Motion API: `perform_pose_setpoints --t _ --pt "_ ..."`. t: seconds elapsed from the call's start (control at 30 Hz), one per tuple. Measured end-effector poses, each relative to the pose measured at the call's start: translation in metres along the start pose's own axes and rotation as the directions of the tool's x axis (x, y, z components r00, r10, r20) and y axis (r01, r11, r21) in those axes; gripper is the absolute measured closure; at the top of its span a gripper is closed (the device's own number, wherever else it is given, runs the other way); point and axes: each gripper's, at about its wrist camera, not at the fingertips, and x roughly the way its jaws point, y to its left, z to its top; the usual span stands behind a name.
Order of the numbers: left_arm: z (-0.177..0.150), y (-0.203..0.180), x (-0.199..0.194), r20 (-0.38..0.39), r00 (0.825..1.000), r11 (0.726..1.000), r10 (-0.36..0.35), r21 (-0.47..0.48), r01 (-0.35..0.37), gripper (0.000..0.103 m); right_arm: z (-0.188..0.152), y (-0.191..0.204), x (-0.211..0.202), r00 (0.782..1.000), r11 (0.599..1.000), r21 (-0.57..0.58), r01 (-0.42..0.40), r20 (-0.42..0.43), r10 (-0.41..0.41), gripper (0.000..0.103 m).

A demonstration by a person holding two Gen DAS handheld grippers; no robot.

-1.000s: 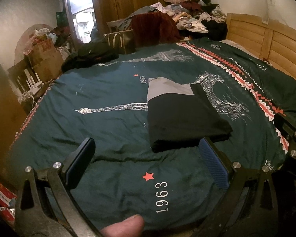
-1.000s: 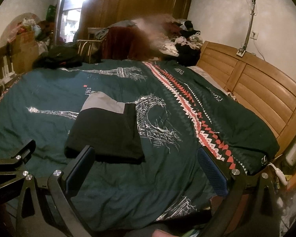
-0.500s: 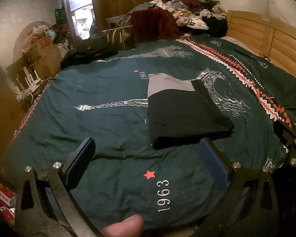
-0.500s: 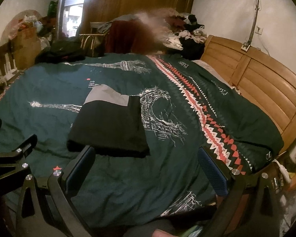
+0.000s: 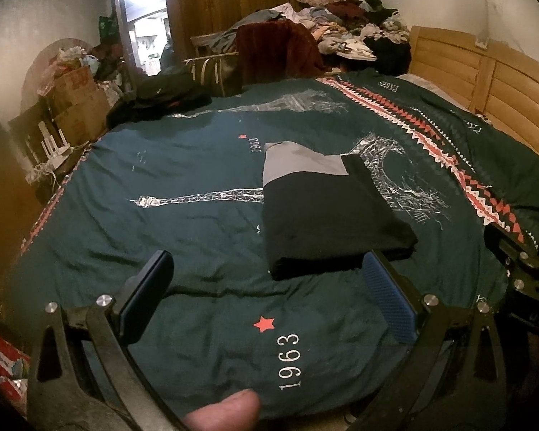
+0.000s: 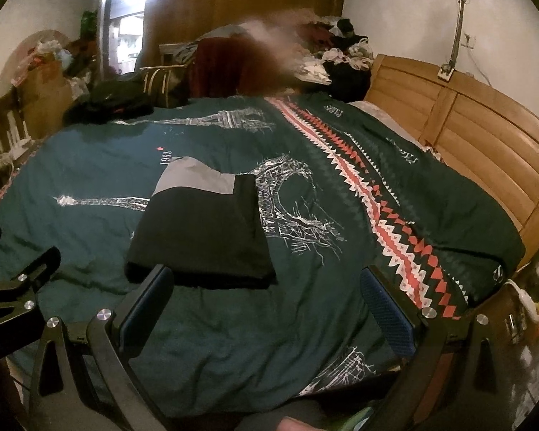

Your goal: Fold large clothes

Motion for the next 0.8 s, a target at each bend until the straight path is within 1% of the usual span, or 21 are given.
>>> perform_pose_setpoints --t 0.37,0.8 --pt "0.0022 -0.0061 -0.0024 0.007 1.000 1.000 0.003 0.012 -0.003 0.000 0.0039 -0.0022 0.0056 1.000 1.000 0.010 -0.023 -0.017 0.023 0.000" --pt "0.0032 -0.0088 -0.0018 0.006 1.000 1.000 0.004 0.008 -0.004 0.000 0.0023 0.0021 0.0040 1.000 1.000 -0.001 -0.008 -0.010 0.008 0.000"
